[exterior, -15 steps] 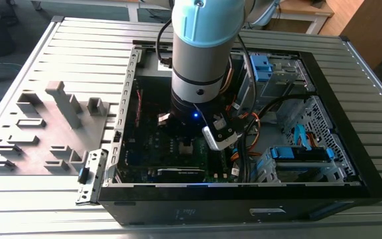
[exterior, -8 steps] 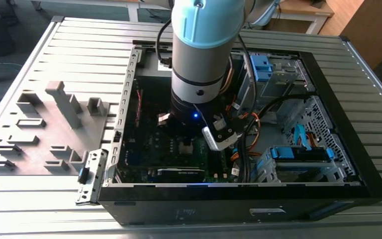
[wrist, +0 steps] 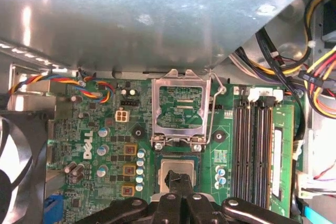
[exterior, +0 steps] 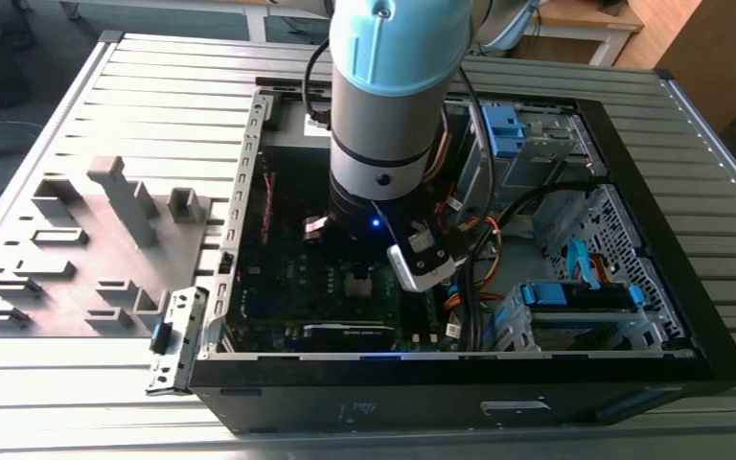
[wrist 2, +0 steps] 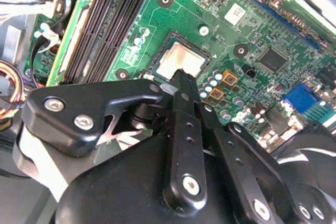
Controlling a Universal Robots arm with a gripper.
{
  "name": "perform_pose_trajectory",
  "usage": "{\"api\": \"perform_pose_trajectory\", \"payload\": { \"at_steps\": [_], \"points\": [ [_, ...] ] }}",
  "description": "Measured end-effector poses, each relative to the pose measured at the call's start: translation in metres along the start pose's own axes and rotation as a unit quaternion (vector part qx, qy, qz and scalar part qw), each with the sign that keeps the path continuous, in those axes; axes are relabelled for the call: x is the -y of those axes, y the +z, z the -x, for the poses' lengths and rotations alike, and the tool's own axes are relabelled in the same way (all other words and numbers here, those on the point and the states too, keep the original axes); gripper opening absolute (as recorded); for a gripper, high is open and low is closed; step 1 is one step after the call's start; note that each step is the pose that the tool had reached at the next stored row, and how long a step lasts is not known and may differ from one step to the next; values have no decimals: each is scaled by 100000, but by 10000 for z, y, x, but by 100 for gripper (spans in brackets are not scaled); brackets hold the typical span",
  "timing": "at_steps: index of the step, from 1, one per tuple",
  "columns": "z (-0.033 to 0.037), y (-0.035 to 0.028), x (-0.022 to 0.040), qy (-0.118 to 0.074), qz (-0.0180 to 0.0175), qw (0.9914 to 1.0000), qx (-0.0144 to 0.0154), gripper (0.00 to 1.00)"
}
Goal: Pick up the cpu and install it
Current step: 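Place the cpu into insertion slot, then close the cpu cover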
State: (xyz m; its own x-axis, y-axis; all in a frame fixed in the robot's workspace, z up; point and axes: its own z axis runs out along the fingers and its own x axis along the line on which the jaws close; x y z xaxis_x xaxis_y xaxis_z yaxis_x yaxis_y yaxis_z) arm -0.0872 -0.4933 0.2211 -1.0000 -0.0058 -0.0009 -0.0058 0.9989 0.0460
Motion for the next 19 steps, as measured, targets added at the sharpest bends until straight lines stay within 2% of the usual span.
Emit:
{"api": "perform_pose_trajectory", "payload": {
  "at_steps": [19],
  "points": [
    [-1,-30,-1,418,0,99999,10,11]
  ]
}}
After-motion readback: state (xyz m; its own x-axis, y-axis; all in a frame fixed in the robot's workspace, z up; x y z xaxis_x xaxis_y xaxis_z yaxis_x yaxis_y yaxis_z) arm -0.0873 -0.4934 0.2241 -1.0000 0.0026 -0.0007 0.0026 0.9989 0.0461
